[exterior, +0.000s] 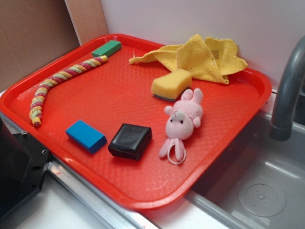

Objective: Grab the multicolored rope.

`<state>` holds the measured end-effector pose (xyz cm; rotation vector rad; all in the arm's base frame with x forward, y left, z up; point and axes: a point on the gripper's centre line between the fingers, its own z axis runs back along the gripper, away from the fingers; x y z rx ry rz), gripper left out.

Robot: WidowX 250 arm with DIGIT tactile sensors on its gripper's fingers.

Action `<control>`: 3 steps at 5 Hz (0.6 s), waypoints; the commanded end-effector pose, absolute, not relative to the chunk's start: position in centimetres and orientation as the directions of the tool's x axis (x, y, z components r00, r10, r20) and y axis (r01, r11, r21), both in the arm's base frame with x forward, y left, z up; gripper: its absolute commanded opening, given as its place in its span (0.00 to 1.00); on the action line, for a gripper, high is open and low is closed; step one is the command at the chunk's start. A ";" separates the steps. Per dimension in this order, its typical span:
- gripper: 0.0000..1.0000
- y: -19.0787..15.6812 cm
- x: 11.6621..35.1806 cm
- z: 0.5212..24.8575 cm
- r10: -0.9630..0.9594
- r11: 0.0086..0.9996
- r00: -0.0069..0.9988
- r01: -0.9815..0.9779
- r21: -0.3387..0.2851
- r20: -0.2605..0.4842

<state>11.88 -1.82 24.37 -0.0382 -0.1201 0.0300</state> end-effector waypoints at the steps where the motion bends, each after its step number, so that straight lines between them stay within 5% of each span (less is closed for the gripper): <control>1: 1.00 -1.8 11.9 24.4 0.032 0.999 0.992 -0.028 -0.040 0.119; 2: 1.00 3.2 13.9 19.4 0.273 0.962 0.960 -0.274 0.007 0.062; 3: 1.00 8.8 14.8 15.1 0.498 0.863 0.857 -0.505 0.026 0.133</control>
